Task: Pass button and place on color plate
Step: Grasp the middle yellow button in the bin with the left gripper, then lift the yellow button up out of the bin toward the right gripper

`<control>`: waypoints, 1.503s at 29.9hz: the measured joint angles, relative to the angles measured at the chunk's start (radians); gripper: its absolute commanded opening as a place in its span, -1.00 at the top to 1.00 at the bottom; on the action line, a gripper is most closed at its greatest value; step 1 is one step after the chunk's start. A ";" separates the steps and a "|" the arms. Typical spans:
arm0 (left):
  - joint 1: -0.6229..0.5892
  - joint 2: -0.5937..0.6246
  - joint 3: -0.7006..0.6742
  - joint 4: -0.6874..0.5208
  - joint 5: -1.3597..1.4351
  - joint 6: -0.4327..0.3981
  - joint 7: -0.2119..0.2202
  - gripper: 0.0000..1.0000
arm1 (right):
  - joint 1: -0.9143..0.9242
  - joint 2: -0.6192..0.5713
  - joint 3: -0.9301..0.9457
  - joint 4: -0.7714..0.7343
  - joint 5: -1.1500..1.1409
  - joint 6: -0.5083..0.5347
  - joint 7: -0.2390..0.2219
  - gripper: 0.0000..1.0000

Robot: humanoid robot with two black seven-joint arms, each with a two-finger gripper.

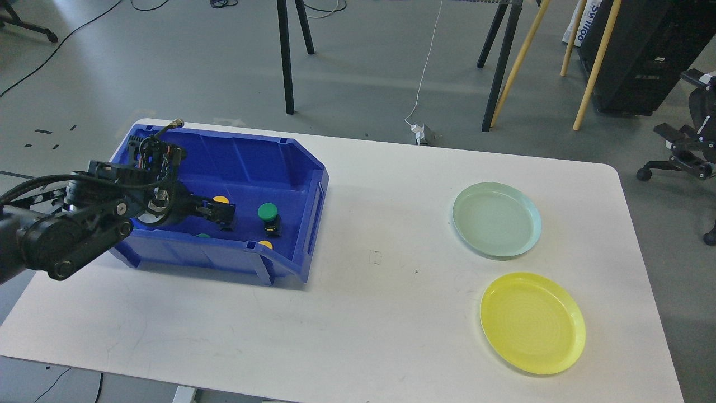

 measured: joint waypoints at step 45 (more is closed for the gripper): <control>-0.084 0.221 -0.061 -0.194 0.005 0.000 -0.129 0.77 | 0.008 0.075 0.026 -0.005 -0.002 0.000 -0.001 -0.97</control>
